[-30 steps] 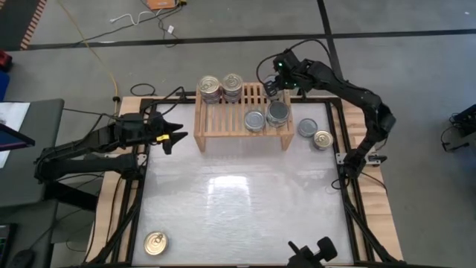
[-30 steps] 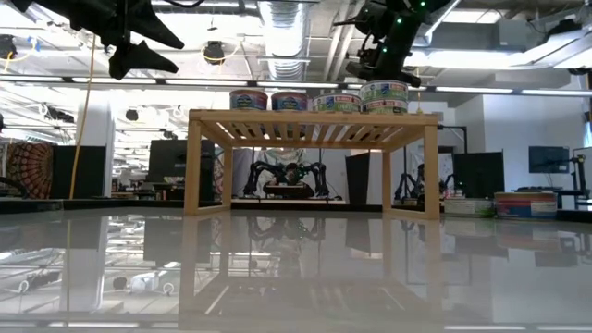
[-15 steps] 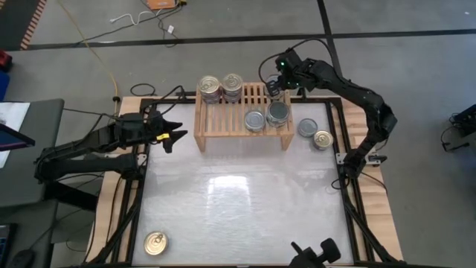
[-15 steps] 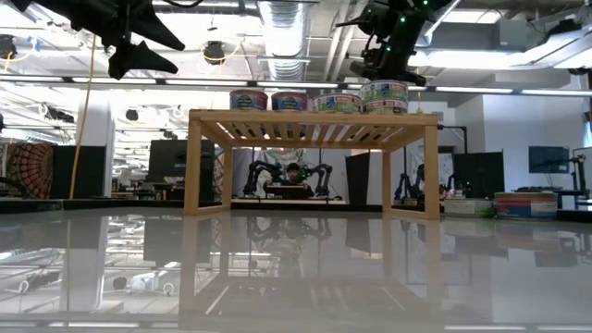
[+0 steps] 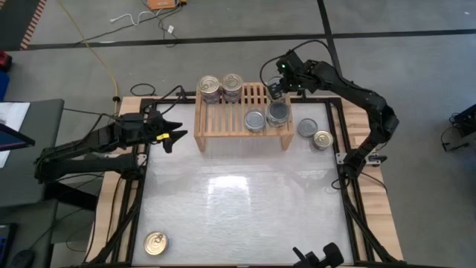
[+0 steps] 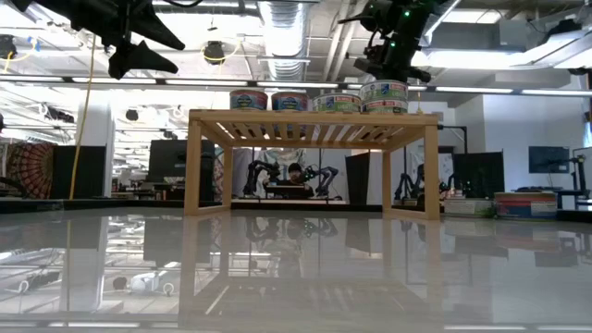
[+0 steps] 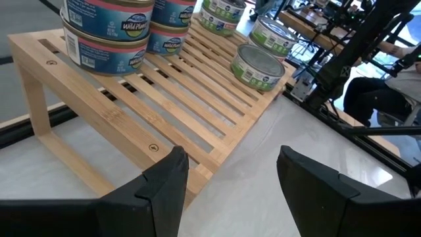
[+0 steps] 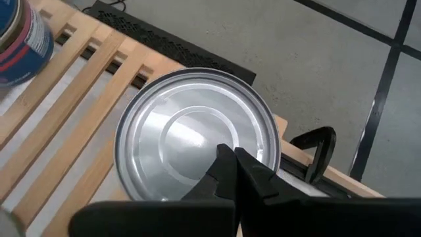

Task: Stack canned seafood by type on shelf
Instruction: Adjust the green tuna cans, then put the blue-pink tuna can on the shelf aligned with the other blue-pink tuna cans

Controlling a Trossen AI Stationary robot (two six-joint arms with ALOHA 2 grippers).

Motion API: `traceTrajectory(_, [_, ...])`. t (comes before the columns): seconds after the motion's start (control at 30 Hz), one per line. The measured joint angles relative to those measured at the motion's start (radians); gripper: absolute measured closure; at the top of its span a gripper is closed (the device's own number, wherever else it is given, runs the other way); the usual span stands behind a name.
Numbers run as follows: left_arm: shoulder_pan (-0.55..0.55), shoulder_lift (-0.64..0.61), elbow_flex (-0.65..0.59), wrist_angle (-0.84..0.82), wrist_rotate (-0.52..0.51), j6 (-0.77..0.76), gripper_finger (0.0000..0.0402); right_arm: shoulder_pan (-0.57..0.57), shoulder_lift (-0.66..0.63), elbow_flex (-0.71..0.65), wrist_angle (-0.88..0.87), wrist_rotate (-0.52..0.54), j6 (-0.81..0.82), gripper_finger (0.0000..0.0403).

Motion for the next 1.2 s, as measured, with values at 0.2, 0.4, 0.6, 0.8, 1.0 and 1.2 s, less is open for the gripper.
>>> traceTrajectory(0.2, [0.0,0.0,0.0,0.0,0.001,0.0,0.018,0.014,-0.036,-0.002,0.039,0.001,0.0,0.038])
traceTrajectory(0.4, [0.0,0.0,0.0,0.0,0.002,0.0,0.018,0.035,-0.074,-0.001,0.108,0.009,-0.005,0.0379])
traceTrajectory(0.6, [0.0,0.0,0.0,0.001,0.002,0.0,0.018,0.095,-0.09,0.001,0.146,0.01,-0.026,0.0379])
traceTrajectory(0.8, [0.0,0.0,0.0,0.006,0.002,0.0,0.018,0.136,-0.091,0.001,0.151,-0.011,-0.027,0.0379])
traceTrajectory(1.0, [0.0,0.0,0.0,0.005,0.002,0.012,0.018,0.184,-0.091,0.001,0.147,-0.067,-0.027,0.0379])
traceTrajectory(1.2, [0.0,0.0,0.0,0.005,0.001,0.018,0.018,0.246,-0.09,0.002,0.103,-0.077,0.0,0.0382])
